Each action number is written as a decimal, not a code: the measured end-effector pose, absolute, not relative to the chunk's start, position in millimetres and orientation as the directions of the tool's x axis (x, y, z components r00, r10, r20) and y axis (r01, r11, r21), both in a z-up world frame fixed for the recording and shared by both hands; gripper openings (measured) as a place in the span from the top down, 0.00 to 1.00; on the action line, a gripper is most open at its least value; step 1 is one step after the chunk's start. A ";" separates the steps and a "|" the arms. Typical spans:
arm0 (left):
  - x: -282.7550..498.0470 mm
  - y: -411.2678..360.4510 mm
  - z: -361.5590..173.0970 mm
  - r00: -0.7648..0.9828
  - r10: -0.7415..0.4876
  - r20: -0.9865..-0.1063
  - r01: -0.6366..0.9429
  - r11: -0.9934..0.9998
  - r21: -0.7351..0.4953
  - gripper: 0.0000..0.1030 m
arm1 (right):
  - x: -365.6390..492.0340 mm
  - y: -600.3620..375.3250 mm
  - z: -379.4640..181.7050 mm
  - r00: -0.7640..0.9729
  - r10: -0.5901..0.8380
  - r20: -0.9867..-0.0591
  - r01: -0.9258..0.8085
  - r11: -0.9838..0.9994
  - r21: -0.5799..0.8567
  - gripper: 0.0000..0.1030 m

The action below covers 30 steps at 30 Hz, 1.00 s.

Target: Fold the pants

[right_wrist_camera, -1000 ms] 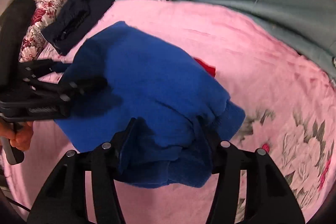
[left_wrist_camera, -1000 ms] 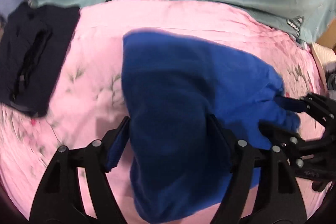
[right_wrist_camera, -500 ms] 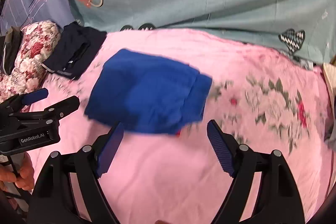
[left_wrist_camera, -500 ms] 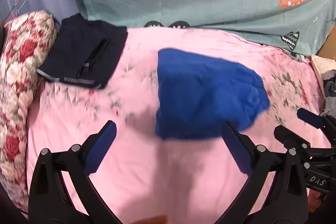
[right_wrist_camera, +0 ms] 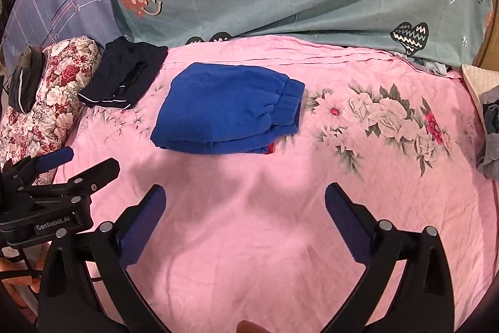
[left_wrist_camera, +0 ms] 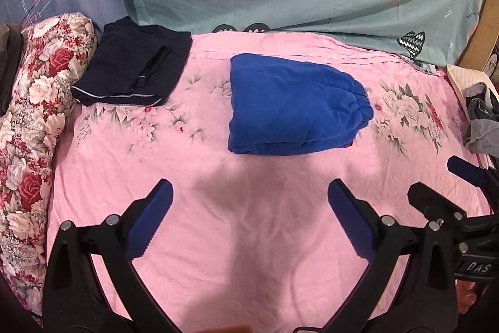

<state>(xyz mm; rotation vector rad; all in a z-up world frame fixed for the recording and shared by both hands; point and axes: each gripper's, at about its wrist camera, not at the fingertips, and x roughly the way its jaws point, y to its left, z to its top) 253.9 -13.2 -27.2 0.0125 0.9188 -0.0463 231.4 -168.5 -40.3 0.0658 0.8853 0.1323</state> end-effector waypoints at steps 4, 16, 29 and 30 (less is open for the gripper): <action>248.9 -17.3 -24.0 0.607 -0.040 -0.793 0.060 0.998 -0.005 0.02 | 224.2 -172.1 -39.3 0.629 0.134 -0.765 -0.079 0.991 0.108 0.01; 243.6 -28.3 -19.0 0.615 -0.033 -0.787 0.079 0.997 0.020 0.02 | 217.6 -178.8 -41.3 0.627 0.123 -0.770 -0.061 0.992 0.109 0.01; 238.9 -28.7 -19.1 0.621 -0.034 -0.783 0.085 0.996 0.024 0.02 | 215.6 -178.5 -42.0 0.626 0.120 -0.771 -0.059 0.992 0.107 0.01; 239.3 -28.6 -19.1 0.619 -0.034 -0.784 0.086 0.996 0.024 0.02 | 215.1 -178.1 -41.9 0.625 0.120 -0.771 -0.058 0.993 0.107 0.01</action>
